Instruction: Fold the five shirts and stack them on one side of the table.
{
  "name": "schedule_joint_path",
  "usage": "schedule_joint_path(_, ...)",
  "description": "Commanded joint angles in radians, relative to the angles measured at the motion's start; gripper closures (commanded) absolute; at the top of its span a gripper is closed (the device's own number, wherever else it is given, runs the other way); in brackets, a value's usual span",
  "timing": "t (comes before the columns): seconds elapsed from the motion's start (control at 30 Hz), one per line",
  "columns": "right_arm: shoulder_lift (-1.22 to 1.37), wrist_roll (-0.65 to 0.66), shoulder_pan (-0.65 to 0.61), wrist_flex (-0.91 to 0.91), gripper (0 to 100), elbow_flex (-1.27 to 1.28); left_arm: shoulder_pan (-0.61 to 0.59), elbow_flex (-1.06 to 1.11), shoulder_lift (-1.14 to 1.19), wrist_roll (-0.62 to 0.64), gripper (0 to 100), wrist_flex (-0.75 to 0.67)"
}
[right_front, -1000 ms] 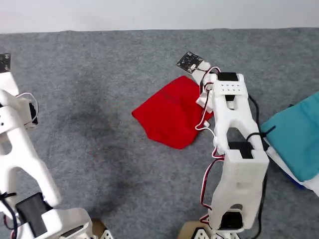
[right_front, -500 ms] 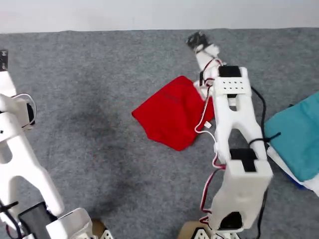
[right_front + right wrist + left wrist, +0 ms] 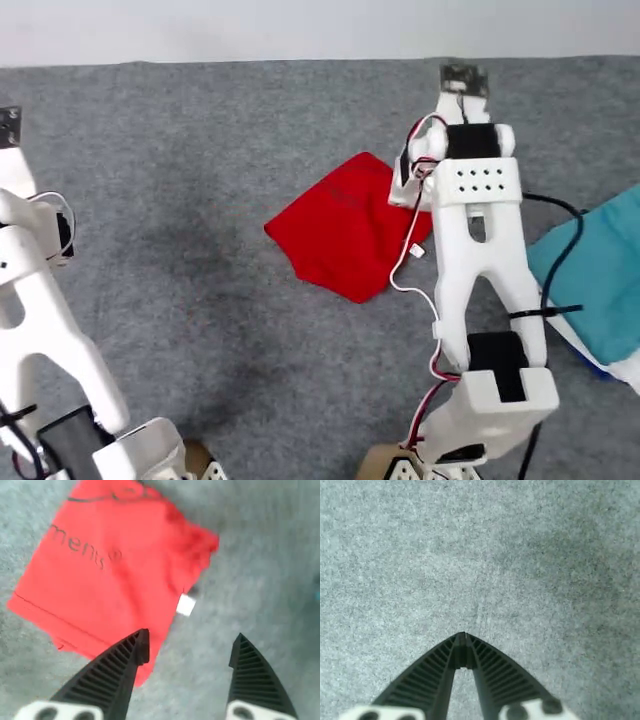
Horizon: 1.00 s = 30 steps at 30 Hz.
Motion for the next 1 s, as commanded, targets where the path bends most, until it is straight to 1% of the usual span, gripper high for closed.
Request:
schedule_joint_path(0.0,-0.065,-0.144,-0.039,0.008,73.9,0.051,-0.002,-0.004,-0.046,-0.009,100,0.009)
schedule_joint_path(0.07,-0.065,-0.173,-0.067,-0.051,73.9,0.138,-0.002,-0.004,-0.046,-0.009,100,0.009)
schedule_joint_path(0.17,-0.067,-0.180,-0.087,-0.231,72.8,0.302,-0.002,-0.004,-0.040,-0.009,100,0.009)
schedule_joint_path(0.23,-0.067,-0.184,-0.097,-0.351,68.5,0.396,0.002,-0.004,-0.040,-0.009,100,0.008)
schedule_joint_path(0.33,-0.067,-0.193,-0.124,-0.469,60.0,0.489,0.002,-0.004,-0.038,-0.009,100,0.003)
schedule_joint_path(0.4,-0.067,-0.198,-0.145,-0.512,58.2,0.519,0.003,-0.004,-0.038,-0.009,100,0.002)
schedule_joint_path(0.6,-0.065,-0.199,-0.214,-0.627,61.5,0.526,0.005,-0.004,-0.037,-0.009,100,0.002)
schedule_joint_path(0.73,-0.065,-0.199,-0.232,-0.693,61.9,0.526,0.005,-0.002,-0.037,-0.009,100,-0.006)
schedule_joint_path(0.83,-0.041,-0.199,-0.231,-0.719,61.9,0.522,0.005,0.005,-0.037,-0.009,100,-0.015)
schedule_joint_path(0.97,0.013,-0.204,-0.229,-0.711,61.9,0.519,0.003,0.041,-0.037,-0.009,100,-0.038)
